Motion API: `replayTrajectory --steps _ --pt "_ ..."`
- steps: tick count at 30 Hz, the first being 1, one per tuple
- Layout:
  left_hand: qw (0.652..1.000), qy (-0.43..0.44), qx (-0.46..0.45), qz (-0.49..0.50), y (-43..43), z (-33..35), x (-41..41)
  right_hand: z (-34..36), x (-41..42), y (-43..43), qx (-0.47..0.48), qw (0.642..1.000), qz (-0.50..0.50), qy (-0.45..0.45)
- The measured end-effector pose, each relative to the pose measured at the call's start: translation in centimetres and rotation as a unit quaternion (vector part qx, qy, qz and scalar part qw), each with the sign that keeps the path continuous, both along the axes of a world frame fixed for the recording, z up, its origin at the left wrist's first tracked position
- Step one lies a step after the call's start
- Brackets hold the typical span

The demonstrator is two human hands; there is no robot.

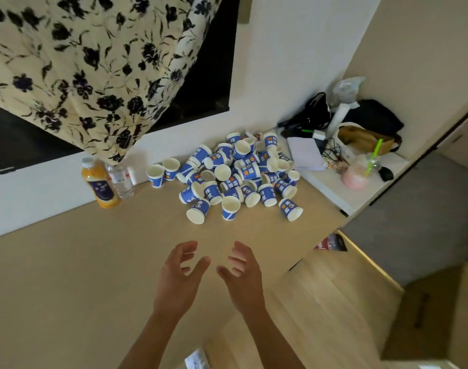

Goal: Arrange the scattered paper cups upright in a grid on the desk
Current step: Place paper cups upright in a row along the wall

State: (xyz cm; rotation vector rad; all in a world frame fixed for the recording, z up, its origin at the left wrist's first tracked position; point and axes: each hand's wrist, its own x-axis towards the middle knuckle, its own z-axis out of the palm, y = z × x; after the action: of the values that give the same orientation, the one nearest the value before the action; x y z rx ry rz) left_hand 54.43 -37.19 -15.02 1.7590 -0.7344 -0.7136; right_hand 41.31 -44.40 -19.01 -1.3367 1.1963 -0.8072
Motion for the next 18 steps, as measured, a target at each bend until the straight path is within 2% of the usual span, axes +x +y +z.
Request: replayTrajectory --steps 8,15,18 --pt "1.000 0.022 -0.010 -0.012 -10.2 0.3 1.2 -0.6 1.4 -9.5 -0.015 0.999 0.008 0.038" --pt "0.998 0.042 0.028 0.049 -13.7 -0.3 1.1 -2.3 2.9 -16.3 -0.016 0.996 0.057 0.072" --pt "0.994 0.047 0.050 0.090 -14.8 -0.6 0.6 -3.5 4.2 -20.0 -0.039 0.987 0.079 0.134"
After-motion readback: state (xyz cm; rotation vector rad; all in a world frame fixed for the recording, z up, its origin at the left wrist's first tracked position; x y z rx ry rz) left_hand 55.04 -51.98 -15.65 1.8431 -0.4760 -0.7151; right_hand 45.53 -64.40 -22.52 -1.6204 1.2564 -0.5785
